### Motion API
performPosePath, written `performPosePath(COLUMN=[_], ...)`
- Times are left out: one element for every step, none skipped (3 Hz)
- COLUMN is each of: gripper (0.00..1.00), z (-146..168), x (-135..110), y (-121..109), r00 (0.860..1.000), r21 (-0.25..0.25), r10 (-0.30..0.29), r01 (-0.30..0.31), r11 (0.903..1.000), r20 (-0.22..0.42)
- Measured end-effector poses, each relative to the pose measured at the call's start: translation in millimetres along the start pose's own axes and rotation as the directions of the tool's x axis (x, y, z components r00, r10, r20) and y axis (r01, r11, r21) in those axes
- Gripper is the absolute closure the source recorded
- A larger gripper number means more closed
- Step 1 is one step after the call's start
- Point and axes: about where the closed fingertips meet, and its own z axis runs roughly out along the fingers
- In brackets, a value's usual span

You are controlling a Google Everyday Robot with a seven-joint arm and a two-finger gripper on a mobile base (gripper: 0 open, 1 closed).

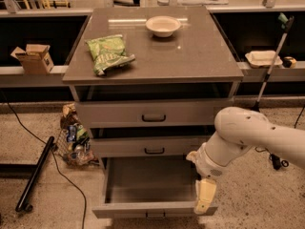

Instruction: Close bottom drawer

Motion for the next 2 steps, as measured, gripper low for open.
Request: performPosePath(gripper=[0.0, 0.0], z=[49.2, 99.9], x=[17.0, 23.9], y=[-4.3, -13.7], r00=[0.997, 0.991], r21=[-0.021, -0.046], r10=[0.023, 0.025], r01=[-0.021, -0.019], r11=[0.9996, 0.9988], r20=[0.073, 0.132])
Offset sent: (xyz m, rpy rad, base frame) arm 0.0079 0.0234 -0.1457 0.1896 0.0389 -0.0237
